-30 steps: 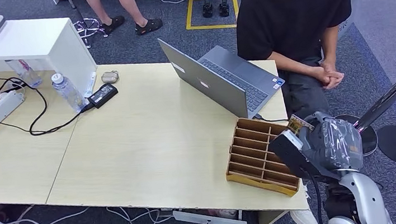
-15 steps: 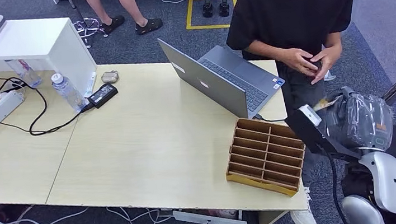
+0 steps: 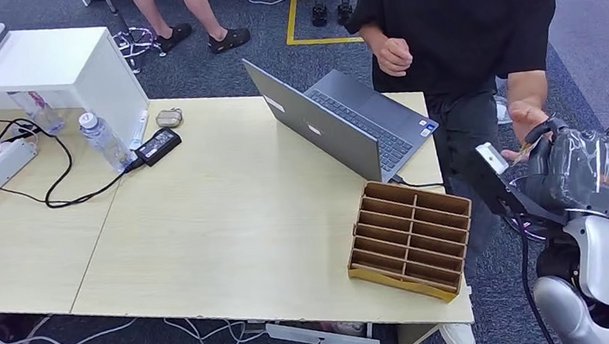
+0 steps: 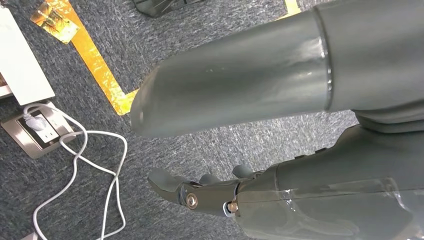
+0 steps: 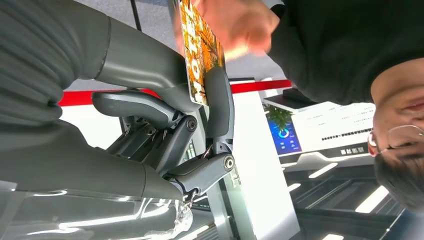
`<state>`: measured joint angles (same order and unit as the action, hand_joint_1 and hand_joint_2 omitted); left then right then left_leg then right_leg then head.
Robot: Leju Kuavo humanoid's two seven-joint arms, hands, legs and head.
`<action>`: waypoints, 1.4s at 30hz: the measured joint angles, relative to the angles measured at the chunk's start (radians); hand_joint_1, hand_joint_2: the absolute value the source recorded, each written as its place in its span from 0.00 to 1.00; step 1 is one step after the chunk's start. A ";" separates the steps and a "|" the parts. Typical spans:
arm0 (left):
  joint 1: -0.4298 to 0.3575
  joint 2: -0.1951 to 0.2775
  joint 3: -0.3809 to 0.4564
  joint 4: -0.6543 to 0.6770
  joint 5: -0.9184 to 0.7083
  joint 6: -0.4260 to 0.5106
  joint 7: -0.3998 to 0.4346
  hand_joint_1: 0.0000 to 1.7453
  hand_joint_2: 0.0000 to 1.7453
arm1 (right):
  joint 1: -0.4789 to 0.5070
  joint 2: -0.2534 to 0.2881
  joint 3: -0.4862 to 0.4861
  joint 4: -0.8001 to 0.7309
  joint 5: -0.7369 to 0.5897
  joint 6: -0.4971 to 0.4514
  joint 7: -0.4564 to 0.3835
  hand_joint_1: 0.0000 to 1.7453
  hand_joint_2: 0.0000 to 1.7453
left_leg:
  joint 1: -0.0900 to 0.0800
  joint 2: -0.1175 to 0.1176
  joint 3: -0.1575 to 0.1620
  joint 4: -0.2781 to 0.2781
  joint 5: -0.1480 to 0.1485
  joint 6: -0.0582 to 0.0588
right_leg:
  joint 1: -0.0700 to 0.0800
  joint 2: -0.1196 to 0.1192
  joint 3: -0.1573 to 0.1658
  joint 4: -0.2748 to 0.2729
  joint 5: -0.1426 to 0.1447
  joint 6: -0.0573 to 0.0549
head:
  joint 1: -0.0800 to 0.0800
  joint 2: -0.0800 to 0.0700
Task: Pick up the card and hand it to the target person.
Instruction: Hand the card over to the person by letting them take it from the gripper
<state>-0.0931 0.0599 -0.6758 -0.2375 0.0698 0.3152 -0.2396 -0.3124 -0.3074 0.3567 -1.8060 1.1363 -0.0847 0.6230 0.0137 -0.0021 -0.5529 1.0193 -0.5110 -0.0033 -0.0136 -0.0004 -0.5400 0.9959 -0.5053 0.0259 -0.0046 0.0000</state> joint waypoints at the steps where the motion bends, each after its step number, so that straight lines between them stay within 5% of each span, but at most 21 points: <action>1: 0.000 -0.001 0.000 0.000 0.000 0.000 0.000 0.00 0.00 | 0.000 0.001 -0.004 0.010 -0.007 -0.009 -0.008 0.97 1.00 | 0.000 0.000 0.000 0.000 0.000 0.000 | 0.000 0.000 0.000 0.000 0.000 0.000 | 0.000 0.000; 18: -0.001 -0.005 0.000 0.000 0.000 0.001 0.000 0.00 0.00 | 0.000 0.056 -0.053 0.127 -0.131 -0.094 -0.071 0.91 1.00 | 0.000 0.000 0.000 0.000 0.000 0.000 | 0.000 0.000 0.000 0.000 0.000 0.000 | 0.000 0.000; 19: -0.001 -0.005 0.000 0.000 0.000 0.001 0.000 0.00 0.00 | 0.000 0.057 -0.053 0.132 -0.131 -0.094 -0.071 0.86 1.00 | 0.000 0.000 0.000 0.000 0.000 0.000 | 0.000 0.000 0.000 0.000 0.000 0.000 | 0.000 0.000; 20: -0.001 -0.005 0.000 0.000 0.000 0.001 0.000 0.00 0.00 | 0.000 0.059 -0.053 0.136 -0.131 -0.094 -0.071 0.67 1.00 | 0.000 0.000 0.000 0.000 0.000 0.000 | 0.000 0.000 0.000 0.000 0.000 0.000 | 0.000 0.000; 24: -0.001 -0.005 0.000 0.000 0.000 0.001 0.000 0.00 0.00 | 0.000 0.067 -0.053 0.156 -0.131 -0.095 -0.071 0.37 1.00 | 0.000 0.000 0.000 0.000 0.000 0.000 | 0.000 0.000 0.000 0.000 0.000 0.000 | 0.000 0.000; 26: -0.001 -0.005 0.000 0.000 0.000 0.002 0.000 0.00 0.00 | 0.001 0.071 -0.053 0.165 -0.131 -0.095 -0.071 0.03 1.00 | 0.000 0.000 0.000 0.000 0.000 0.000 | 0.000 0.000 0.000 0.000 0.000 0.000 | 0.000 0.000; 27: -0.001 -0.005 0.000 0.000 0.000 0.002 0.000 0.00 0.00 | 0.001 0.072 -0.053 0.169 -0.131 -0.094 -0.071 0.00 1.00 | 0.000 0.000 0.000 0.000 0.000 0.000 | 0.000 0.000 0.000 0.000 0.000 0.000 | 0.000 0.000; 42: 0.000 -0.005 0.000 0.000 0.001 0.003 -0.002 0.00 0.00 | 0.005 0.086 -0.052 0.210 -0.122 -0.098 -0.069 0.00 1.00 | 0.000 0.000 0.000 0.000 0.000 0.000 | 0.000 0.000 0.000 0.000 0.000 0.000 | 0.000 0.000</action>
<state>-0.0926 0.0546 -0.6760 -0.2373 0.0710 0.3185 -0.2411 -0.3071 -0.2211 0.3048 -1.5964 1.0147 -0.1831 0.5543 0.0137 -0.0024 -0.5530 1.0193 -0.5109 -0.0033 -0.0136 -0.0006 -0.5402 0.9960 -0.5053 0.0260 -0.0046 0.0000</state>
